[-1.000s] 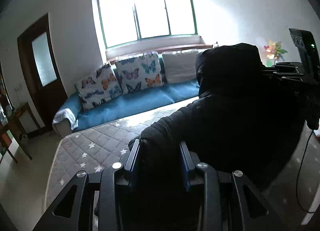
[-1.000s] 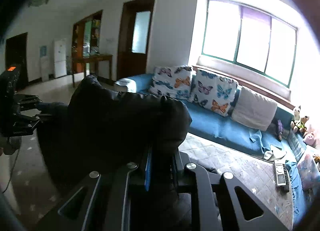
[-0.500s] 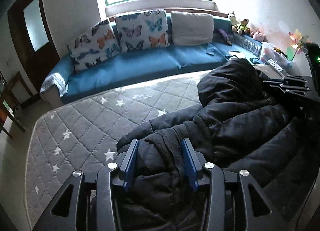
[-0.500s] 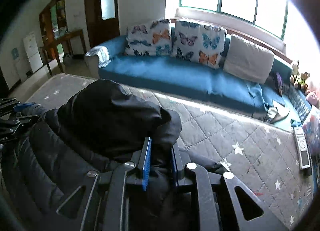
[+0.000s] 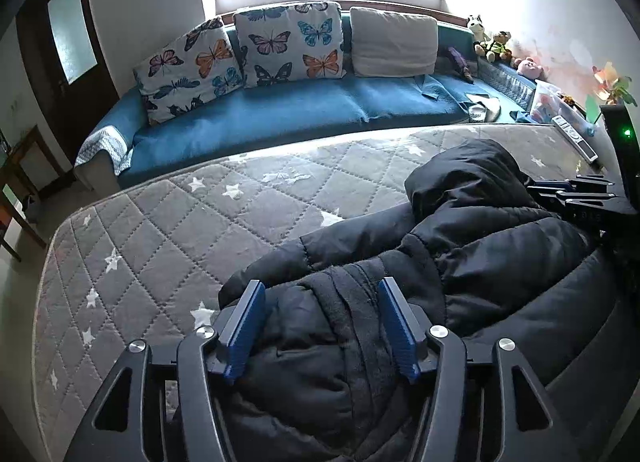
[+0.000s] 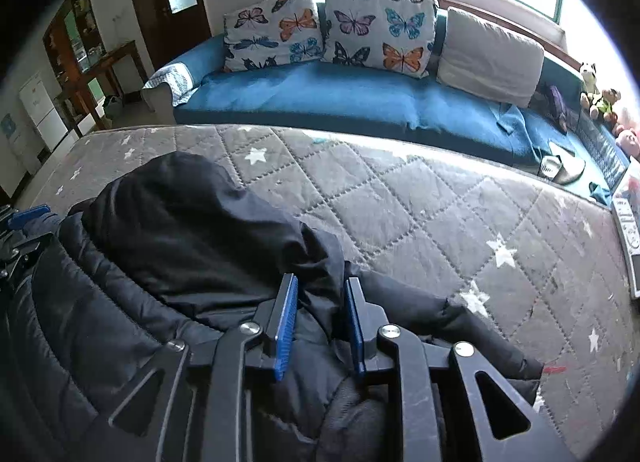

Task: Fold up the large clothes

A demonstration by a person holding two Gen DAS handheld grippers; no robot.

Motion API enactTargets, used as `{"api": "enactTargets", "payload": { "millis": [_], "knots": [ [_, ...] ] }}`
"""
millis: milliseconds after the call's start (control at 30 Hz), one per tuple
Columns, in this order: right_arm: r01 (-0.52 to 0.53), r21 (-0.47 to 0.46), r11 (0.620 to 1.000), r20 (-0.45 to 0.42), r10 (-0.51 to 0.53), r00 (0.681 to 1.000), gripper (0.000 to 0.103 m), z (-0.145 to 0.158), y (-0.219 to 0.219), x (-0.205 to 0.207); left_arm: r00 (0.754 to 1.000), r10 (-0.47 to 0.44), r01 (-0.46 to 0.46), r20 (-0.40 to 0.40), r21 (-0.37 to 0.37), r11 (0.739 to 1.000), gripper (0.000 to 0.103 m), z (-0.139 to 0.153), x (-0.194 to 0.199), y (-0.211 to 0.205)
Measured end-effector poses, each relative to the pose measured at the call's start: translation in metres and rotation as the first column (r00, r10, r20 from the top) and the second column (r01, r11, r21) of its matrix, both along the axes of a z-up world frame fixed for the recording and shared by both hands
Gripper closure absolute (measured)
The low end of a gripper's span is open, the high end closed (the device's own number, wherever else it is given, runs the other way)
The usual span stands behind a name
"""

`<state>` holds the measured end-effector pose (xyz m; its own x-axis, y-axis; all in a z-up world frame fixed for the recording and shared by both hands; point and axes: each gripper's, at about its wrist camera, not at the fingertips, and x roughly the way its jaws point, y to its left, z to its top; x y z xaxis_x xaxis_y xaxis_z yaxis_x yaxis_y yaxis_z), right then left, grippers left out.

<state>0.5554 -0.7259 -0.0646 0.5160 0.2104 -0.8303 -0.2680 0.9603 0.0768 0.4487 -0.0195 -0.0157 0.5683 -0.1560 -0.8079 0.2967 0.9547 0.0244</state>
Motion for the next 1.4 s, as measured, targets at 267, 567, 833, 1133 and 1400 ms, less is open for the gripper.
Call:
{"api": "enactTargets", "payload": {
  "millis": [267,567,833,1133,1400],
  "knots": [
    [0.032,0.031,0.999,-0.006,-0.032,0.999,0.068,0.005,-0.005,0.007,1.000,0.010,-0.009,-0.012,0.012,1.000,0.035,-0.011,0.007,0.000],
    [-0.001,0.049,0.999,0.169,-0.007,0.986,0.065,0.059,0.005,-0.015,0.999,0.020,-0.020,-0.033,0.000,1.000,0.031,-0.014,0.012,0.002],
    [-0.085,-0.021,0.996,-0.024,0.085,0.996,0.065,0.014,0.047,0.006,0.999,0.026,-0.026,-0.035,0.006,1.000,0.028,-0.014,0.014,0.002],
    [-0.076,-0.084,0.994,-0.086,0.069,0.994,0.065,0.000,0.051,0.022,0.998,0.043,-0.043,-0.049,0.003,0.999,0.024,-0.016,0.019,0.004],
    [-0.142,0.023,0.990,-0.026,0.143,0.989,0.058,0.043,0.058,-0.016,0.998,0.045,-0.044,-0.041,0.019,0.999,0.022,-0.015,0.018,0.002]
  ]
}}
